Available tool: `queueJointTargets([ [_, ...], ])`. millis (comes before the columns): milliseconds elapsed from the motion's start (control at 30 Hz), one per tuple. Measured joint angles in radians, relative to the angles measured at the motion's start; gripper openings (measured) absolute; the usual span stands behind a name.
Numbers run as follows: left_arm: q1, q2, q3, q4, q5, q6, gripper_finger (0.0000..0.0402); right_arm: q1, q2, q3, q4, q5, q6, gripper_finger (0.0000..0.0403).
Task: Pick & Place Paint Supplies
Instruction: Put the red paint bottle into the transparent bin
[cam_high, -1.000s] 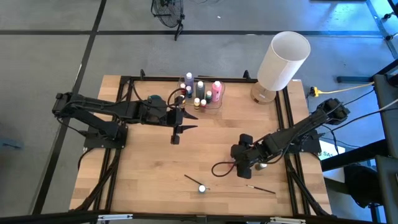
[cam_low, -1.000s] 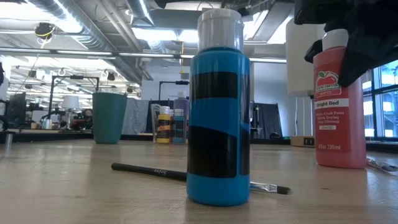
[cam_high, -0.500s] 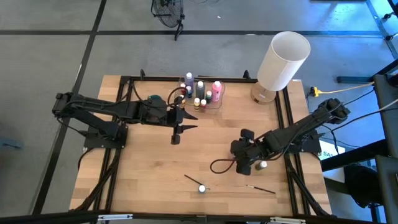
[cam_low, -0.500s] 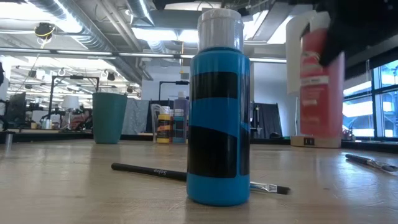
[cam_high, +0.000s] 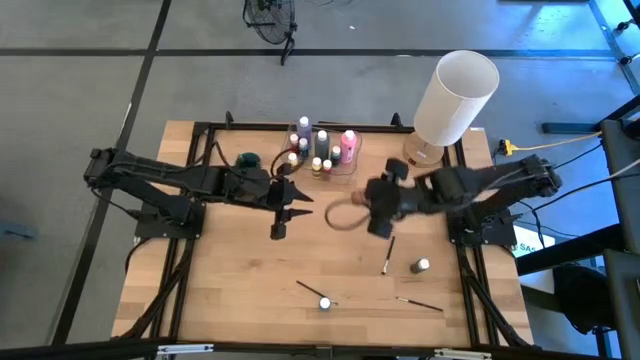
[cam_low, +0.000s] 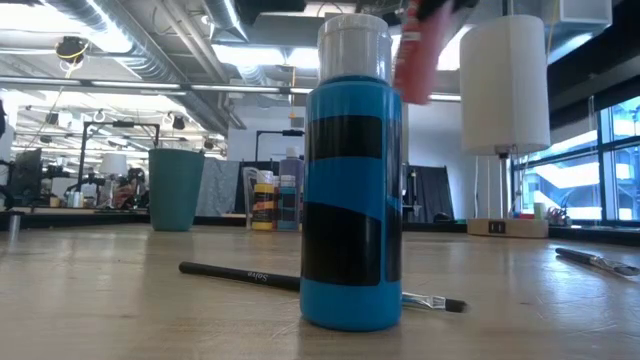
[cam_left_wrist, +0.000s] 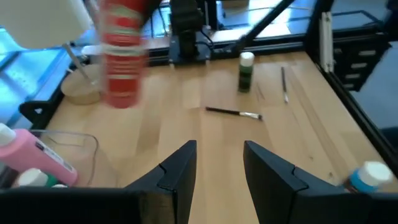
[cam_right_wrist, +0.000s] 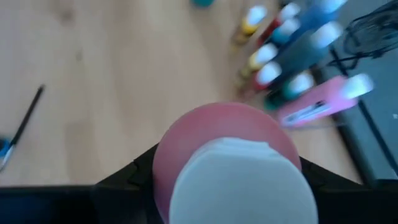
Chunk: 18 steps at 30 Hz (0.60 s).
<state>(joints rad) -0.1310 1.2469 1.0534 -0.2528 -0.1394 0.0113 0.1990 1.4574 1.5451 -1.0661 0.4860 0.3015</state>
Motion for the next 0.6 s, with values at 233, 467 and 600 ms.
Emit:
queueJointTargets([
  [233,-0.079,-0.035,0.000,-0.078,-0.139,-0.002,0.0127,-0.236,0.007,0.011,0.150,-0.152,-0.140,0.0201],
  [467,-0.150,-0.041,0.000,-0.154,-0.329,-0.009,0.0127,-0.391,0.074,0.011,0.177,-0.274,-0.187,0.0201],
  [600,-0.173,-0.041,0.000,-0.220,-0.482,-0.033,0.0127,-0.418,0.136,0.007,0.181,-0.289,-0.210,0.0201],
])
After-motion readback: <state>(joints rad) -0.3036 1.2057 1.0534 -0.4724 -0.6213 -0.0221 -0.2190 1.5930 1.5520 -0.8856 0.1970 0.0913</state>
